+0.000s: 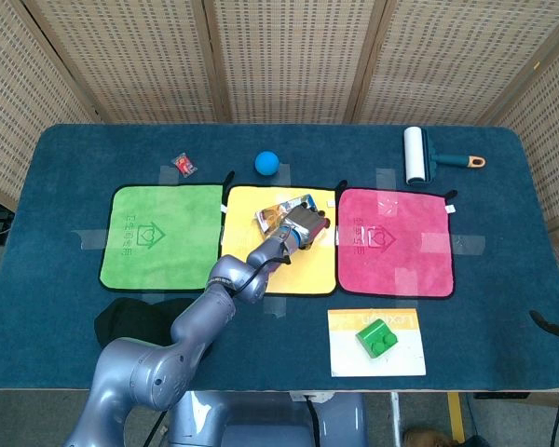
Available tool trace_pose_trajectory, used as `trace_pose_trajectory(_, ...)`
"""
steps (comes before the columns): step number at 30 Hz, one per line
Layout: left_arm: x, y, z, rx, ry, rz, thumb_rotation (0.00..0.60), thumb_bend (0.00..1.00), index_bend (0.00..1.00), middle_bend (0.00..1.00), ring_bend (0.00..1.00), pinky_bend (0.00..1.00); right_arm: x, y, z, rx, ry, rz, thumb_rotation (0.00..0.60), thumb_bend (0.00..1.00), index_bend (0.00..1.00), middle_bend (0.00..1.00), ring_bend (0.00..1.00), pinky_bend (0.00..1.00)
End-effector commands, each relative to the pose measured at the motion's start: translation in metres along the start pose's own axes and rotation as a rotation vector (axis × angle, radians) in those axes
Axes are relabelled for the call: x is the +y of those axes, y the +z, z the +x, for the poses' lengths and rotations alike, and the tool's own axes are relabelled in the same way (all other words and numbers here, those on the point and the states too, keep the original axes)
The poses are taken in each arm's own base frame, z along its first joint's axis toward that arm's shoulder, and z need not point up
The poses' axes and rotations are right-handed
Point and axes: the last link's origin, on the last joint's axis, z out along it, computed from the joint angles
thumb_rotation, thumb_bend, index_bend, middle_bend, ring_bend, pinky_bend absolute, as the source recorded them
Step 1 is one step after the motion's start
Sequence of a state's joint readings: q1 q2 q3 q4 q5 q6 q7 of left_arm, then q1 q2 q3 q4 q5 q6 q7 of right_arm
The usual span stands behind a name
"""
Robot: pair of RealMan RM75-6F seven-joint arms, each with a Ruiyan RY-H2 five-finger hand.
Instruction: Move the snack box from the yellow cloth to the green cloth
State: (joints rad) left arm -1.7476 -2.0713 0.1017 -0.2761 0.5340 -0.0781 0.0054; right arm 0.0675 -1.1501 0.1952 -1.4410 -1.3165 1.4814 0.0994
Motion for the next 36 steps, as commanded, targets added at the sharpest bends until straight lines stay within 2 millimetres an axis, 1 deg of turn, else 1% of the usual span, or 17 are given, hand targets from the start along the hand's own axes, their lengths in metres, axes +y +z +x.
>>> trace_pose_trajectory(1, -0.016, -0.003, 0.003, -0.061, 0.022, 0.05, 0.6, 1.0, 0.24, 0.17, 0.19, 0.08, -0.001, 0.0, 0.001, 0.003, 0.001, 0.004, 0.6, 0.01, 0.0, 0.0, 0.0, 0.0)
trace_pose_trajectory(8, -0.041, -0.012, 0.008, -0.112, 0.025, 0.125, 0.6, 1.0, 0.26, 0.17, 0.19, 0.08, -0.004, -0.001, 0.0, -0.002, 0.003, 0.014, 0.6, 0.01, 0.0, 0.0, 0.0, 0.0)
trace_pose_trajectory(15, -0.071, -0.026, 0.009, -0.142, -0.001, 0.171, 0.6, 1.0, 0.26, 0.17, 0.19, 0.08, -0.007, -0.001, -0.001, -0.003, 0.004, 0.022, 0.6, 0.01, 0.0, 0.0, 0.0, 0.0)
trace_pose_trajectory(20, -0.091, -0.038, 0.005, -0.183, -0.03, 0.203, 0.6, 1.0, 0.26, 0.17, 0.19, 0.08, -0.01, -0.001, -0.001, -0.004, 0.005, 0.032, 0.6, 0.01, 0.0, 0.0, 0.0, 0.0)
trace_pose_trajectory(29, -0.117, -0.057, -0.001, -0.209, -0.07, 0.23, 0.6, 1.0, 0.26, 0.17, 0.19, 0.08, -0.014, -0.002, -0.002, -0.009, 0.008, 0.046, 0.6, 0.01, 0.0, 0.0, 0.0, 0.0)
trace_pose_trajectory(33, -0.138, -0.07, -0.005, -0.214, -0.102, 0.257, 0.6, 1.0, 0.26, 0.17, 0.19, 0.08, -0.017, -0.003, -0.002, -0.009, 0.012, 0.055, 0.6, 0.01, 0.0, 0.0, 0.0, 0.0)
trace_pose_trajectory(36, -0.147, -0.076, -0.008, -0.221, -0.12, 0.271, 0.6, 1.0, 0.26, 0.17, 0.19, 0.08, -0.018, -0.003, -0.002, -0.011, 0.014, 0.062, 0.6, 0.01, 0.0, 0.0, 0.0, 0.0)
